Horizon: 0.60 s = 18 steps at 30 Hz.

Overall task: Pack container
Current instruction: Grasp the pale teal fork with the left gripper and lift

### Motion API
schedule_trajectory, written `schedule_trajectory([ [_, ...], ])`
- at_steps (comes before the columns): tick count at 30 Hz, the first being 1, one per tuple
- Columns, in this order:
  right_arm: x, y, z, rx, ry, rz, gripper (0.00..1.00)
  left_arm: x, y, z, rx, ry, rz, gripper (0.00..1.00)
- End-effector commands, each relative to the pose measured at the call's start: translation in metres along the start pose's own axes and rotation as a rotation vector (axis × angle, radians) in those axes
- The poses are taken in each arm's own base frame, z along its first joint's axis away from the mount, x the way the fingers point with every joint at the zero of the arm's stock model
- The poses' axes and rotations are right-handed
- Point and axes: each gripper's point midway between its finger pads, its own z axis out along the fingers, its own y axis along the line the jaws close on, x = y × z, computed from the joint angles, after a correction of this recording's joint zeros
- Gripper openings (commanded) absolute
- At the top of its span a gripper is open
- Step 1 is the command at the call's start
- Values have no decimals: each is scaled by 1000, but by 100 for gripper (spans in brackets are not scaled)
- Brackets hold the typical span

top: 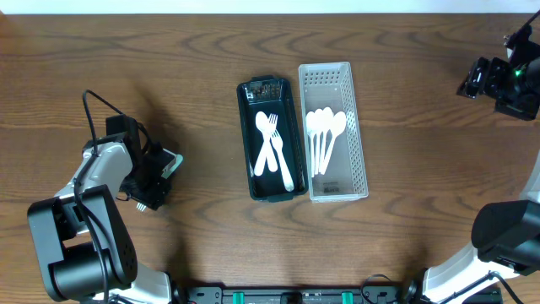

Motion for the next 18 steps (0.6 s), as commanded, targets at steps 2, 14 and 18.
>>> schedule_trajectory([
  [2, -4, -1, -7, 3, -26, -20, 85, 8, 0, 7, -12, 36, 12, 60],
  [14, -4, -1, -7, 3, -26, -20, 85, 7, 1, 7, -18, 29, 9, 46],
  [18, -4, -1, -7, 3, -25, -19, 85, 5, 2, 7, -22, 24, 8, 42],
])
